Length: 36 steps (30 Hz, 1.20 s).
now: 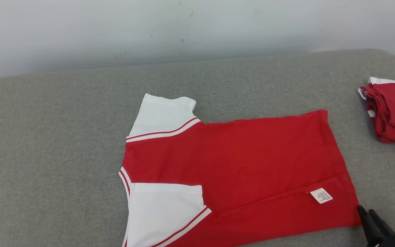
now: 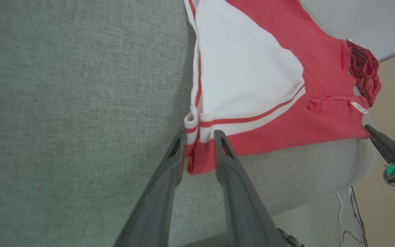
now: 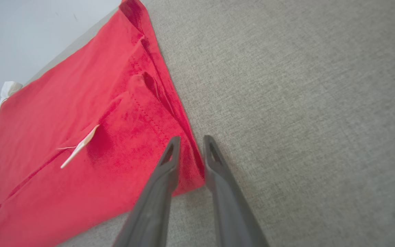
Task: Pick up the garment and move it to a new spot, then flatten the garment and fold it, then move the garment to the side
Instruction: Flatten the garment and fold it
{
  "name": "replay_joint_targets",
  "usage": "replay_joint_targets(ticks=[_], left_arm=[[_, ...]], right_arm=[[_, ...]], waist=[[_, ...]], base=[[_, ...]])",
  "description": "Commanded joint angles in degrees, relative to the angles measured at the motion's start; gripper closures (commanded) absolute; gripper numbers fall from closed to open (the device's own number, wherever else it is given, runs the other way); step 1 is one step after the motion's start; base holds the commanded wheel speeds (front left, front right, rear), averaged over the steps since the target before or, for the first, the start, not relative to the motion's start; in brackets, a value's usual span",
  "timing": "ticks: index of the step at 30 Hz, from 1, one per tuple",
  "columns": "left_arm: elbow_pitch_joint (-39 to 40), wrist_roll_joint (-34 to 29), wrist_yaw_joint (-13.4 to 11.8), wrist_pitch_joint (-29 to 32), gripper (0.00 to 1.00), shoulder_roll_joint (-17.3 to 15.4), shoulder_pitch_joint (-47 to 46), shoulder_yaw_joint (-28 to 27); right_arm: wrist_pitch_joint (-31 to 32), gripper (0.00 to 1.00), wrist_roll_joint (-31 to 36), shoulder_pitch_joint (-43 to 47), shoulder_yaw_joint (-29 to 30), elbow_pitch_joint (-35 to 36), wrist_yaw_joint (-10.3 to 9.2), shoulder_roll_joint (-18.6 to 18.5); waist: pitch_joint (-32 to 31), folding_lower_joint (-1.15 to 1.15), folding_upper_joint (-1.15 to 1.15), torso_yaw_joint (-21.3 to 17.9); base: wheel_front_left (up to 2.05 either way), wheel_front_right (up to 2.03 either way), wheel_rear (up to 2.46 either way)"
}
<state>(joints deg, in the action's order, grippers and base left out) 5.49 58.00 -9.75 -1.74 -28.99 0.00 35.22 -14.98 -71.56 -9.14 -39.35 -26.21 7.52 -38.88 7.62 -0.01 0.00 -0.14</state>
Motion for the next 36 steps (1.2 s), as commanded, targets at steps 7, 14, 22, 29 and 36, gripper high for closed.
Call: replay_joint_targets(ticks=[7, 14, 22, 29, 36], left_arm=[[-2.0, -0.3, -0.3, -0.8, 0.0, 1.2, -0.5, 0.3], [0.7, -0.8, -2.9, -2.2, 0.0, -1.3, -3.8, -4.7], [1.0, -2.8, -2.5, 4.2, 0.0, -4.8, -18.9, -7.0], [-6.0, -3.5, -0.2, 14.6, 0.0, -3.7, -38.3, -5.4], [-19.4, -3.4, 3.6, 25.8, 0.0, 0.1, -54.7, -1.3]], right_arm=[[-0.3, 0.0, 4.8, -0.3, 3.6, -0.1, -0.07, 0.2], [-0.3, 0.0, 15.6, -0.1, 13.0, 5.4, -0.07, 3.3], [-0.2, 0.0, 21.8, -3.6, 13.8, 9.4, -0.06, 5.7], [-0.2, 0.0, 23.8, -9.0, 12.7, 10.3, -0.06, 6.1], [-0.2, 0.0, 24.1, -12.9, 11.4, 10.2, -0.06, 6.3]], waist=[[-0.5, 0.01, 0.0, -0.4], [0.2, 0.01, 0.0, -1.1], [3.9, 0.01, 0.0, -2.2], [9.6, 0.01, 0.0, -2.8], [13.9, 0.01, 0.0, -4.0]], base=[[0.0, 0.0, 0.0], [0.0, 0.0, 0.0], [0.0, 0.0, 0.0], [0.0, 0.0, 0.0], [0.0, 0.0, 0.0]])
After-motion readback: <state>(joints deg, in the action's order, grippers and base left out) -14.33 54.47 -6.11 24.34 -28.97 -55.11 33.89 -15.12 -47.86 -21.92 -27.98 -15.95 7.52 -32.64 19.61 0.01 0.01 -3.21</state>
